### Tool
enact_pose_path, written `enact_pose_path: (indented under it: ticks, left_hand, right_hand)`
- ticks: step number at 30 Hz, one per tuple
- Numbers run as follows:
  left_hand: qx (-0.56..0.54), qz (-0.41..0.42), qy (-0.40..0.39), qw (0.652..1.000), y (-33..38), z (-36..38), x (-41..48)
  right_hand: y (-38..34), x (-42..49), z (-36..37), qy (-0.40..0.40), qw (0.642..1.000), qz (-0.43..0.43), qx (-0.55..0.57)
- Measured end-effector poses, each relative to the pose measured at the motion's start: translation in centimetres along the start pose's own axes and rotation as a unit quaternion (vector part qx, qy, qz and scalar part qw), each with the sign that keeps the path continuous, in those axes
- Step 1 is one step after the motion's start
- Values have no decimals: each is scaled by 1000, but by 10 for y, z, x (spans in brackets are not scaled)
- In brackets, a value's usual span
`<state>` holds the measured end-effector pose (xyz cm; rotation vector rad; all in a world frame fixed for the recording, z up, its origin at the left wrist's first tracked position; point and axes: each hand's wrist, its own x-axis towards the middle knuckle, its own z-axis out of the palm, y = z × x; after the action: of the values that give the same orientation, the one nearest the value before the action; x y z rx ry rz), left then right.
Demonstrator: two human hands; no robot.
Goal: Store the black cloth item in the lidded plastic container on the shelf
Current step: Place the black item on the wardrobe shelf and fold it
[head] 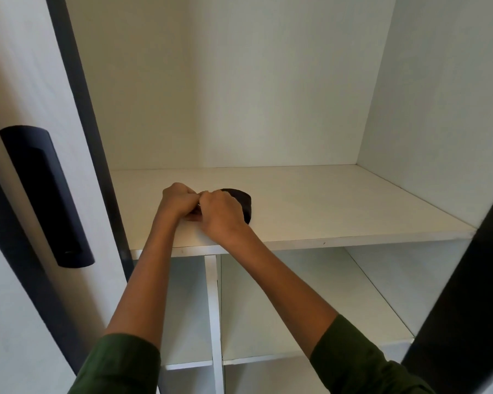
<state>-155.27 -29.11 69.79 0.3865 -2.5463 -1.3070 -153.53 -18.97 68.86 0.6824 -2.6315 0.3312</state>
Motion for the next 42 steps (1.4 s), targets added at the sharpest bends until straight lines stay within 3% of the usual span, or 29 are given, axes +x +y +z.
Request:
enact_pose_path:
  ticks: [7,11,13,34,42]
  left_hand:
    - [26,-7,-11,1000,-4,6,12]
    - [39,23,4,999,-5,10,14]
    - [52,36,10,998,-5,12,12]
    - [105,63,79,989,-2,25,2]
    - [229,118,111,960,3,31,-10]
  right_hand:
    - [22,-1,-3,57,995,40,77]
    - [32,3,7,-116,988,89,54]
    - [34,3,15,-154,982,105,20]
    - [39,6,18,-199,975,102,14]
    - [39,10,4,-238,966,102,-1]
